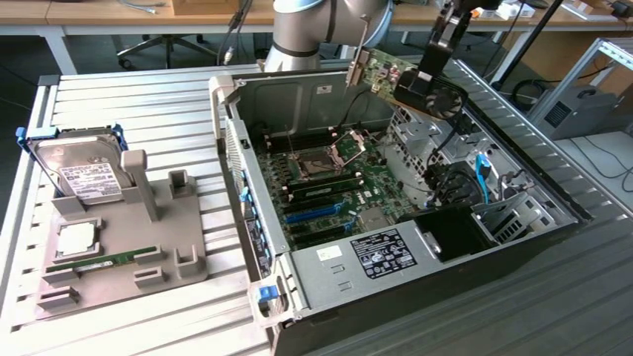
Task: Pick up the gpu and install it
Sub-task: 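Insert the gpu into the slot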
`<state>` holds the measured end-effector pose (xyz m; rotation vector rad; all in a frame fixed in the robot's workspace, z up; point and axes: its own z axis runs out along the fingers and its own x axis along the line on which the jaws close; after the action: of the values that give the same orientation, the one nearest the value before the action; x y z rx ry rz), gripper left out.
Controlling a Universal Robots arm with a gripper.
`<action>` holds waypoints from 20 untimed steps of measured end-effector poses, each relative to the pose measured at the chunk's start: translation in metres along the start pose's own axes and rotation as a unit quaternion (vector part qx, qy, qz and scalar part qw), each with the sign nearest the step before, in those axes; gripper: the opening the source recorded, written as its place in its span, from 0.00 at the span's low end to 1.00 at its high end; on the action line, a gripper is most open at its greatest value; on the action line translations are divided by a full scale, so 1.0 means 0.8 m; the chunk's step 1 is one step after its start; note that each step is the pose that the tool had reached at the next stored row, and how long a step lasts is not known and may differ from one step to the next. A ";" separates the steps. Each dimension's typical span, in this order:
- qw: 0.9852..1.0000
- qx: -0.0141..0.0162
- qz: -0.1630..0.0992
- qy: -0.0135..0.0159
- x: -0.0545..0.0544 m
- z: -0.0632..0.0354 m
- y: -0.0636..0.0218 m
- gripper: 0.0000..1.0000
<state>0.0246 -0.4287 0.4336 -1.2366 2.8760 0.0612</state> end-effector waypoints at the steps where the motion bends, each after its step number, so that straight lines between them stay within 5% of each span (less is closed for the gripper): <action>1: 1.000 0.000 -0.012 0.000 0.000 0.000 0.000 0.27; 8: 0.995 -0.002 -0.096 0.003 0.000 0.000 0.000 0.27; 11: 0.992 -0.003 -0.125 0.004 0.000 0.000 0.000 0.27; 13: 0.989 -0.004 -0.148 0.005 0.000 0.000 0.000 0.27; 15: 0.984 -0.005 -0.181 0.006 0.000 0.000 0.000 0.27; 20: 0.974 -0.006 -0.225 0.007 0.000 0.000 0.000 0.27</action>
<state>0.0246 -0.4287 0.4336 -1.8573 2.5314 0.0635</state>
